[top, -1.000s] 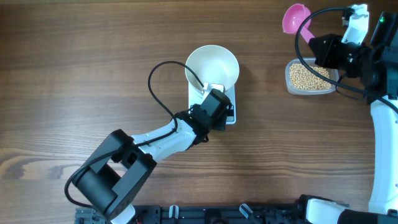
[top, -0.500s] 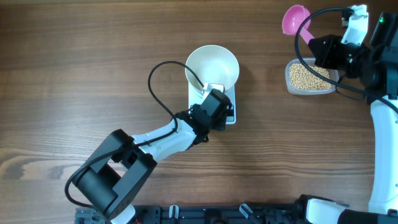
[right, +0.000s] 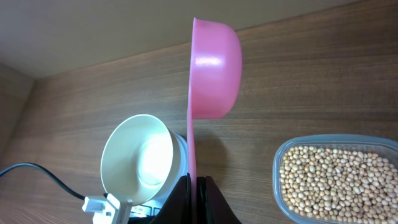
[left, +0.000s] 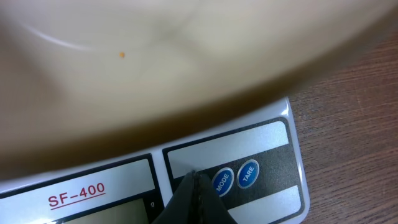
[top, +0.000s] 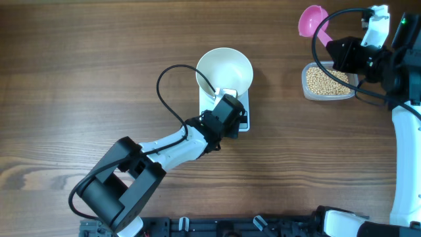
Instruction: Scoop item into bowl and weigh 150g on scale
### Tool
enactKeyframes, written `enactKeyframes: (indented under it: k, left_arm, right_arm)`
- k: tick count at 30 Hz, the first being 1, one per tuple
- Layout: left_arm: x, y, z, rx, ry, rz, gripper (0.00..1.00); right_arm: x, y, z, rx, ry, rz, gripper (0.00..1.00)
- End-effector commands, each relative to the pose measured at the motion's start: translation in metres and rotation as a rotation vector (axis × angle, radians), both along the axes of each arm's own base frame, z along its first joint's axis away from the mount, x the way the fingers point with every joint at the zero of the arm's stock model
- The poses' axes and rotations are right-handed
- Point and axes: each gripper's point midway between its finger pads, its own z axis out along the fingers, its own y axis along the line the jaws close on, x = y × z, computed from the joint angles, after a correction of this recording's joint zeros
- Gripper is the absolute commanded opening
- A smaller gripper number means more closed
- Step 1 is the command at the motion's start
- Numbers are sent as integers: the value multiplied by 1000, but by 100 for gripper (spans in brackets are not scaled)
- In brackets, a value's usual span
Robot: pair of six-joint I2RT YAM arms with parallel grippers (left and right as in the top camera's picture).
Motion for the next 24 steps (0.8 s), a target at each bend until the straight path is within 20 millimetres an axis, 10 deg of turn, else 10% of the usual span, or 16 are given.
enactKeyframes:
  k: [1, 24]
  left_arm:
    - [-3, 9, -14, 44, 23, 10, 4]
    - [-8, 14, -28, 78, 58, 10, 4]
  right_arm:
    - [-1, -3, 0, -21, -7, 2, 4]
    - [-1, -2, 0, -20, -5, 2, 4]
